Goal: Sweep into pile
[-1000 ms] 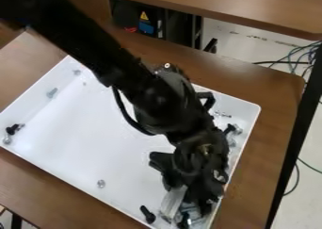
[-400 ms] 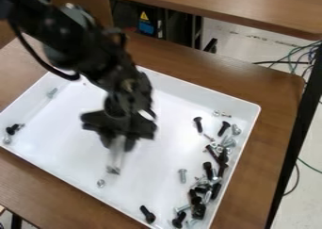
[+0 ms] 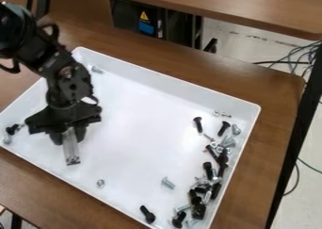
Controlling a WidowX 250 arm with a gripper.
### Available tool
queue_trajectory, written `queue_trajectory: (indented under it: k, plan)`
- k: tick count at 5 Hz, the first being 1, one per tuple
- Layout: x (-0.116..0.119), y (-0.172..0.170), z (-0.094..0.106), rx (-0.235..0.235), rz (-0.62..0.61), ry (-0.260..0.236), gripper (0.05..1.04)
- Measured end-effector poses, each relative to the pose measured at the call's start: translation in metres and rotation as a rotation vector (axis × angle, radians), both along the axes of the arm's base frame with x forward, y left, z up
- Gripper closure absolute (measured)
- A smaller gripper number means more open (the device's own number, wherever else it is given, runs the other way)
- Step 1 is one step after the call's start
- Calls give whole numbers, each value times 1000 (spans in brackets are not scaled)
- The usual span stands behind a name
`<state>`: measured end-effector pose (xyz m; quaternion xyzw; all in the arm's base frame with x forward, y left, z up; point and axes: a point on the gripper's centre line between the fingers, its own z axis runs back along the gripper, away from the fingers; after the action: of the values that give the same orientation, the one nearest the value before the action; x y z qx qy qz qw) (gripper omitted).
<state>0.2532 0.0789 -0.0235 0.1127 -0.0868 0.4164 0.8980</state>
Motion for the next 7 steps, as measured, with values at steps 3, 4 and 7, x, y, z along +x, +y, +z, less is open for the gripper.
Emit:
queue_trajectory:
  k: [3,4,7]
  plan:
    - [-3,50,-24,-2,175,29,722]
    - [13,61,-26,13,104,53,722]
    - [56,79,-26,-19,69,70,722]
